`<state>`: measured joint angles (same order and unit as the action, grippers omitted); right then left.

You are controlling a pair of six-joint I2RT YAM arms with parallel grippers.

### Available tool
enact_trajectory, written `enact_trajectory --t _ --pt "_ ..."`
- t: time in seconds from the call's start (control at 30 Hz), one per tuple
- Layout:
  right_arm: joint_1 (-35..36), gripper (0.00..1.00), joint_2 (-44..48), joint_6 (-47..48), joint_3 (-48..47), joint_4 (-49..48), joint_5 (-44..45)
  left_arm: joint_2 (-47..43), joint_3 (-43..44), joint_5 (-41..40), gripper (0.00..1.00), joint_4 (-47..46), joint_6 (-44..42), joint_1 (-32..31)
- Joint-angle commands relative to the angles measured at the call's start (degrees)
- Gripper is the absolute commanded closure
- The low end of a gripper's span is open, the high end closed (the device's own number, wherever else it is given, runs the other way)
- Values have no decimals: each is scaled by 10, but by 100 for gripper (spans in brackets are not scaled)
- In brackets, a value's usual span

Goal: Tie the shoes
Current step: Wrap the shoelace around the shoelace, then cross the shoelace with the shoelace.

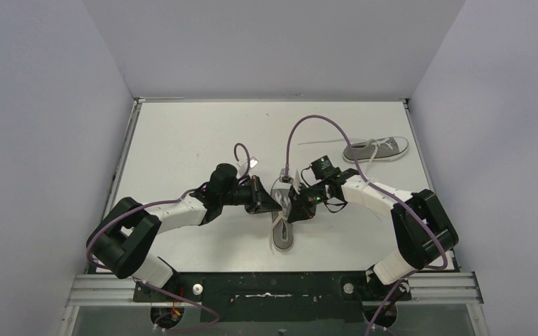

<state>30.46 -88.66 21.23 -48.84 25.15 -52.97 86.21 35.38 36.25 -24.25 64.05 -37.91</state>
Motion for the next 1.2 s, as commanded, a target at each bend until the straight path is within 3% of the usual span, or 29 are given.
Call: enact_trajectory --t 0.0,0.2,0.37,0.6,0.67,0.73,0.87,1.0,1.17 --pt "3 100 29 -47 -17 -38 21 -21 -7 2 100 -46 1 4" --pt "6 100 78 -259 -9 -21 95 -32 -34 2 100 -45 -11 7" --pt "13 100 153 -413 63 -107 149 -40 -63 1 100 -47 -28 6" --pt "46 100 148 -458 80 -154 165 -39 -87 2 98 -58 -32 6" --pt "54 100 139 -460 77 -154 170 -44 -76 4 91 -35 -50 6" --pt "60 100 131 -459 72 -150 176 -60 -59 4 78 11 -83 6" --pt "69 100 123 -458 70 -145 185 -115 -2 -20 55 183 -202 7" --pt "71 100 123 -458 71 -142 191 -143 73 -49 44 345 -326 8" --pt "72 100 124 -461 76 -146 195 -83 154 -17 34 357 -387 11"
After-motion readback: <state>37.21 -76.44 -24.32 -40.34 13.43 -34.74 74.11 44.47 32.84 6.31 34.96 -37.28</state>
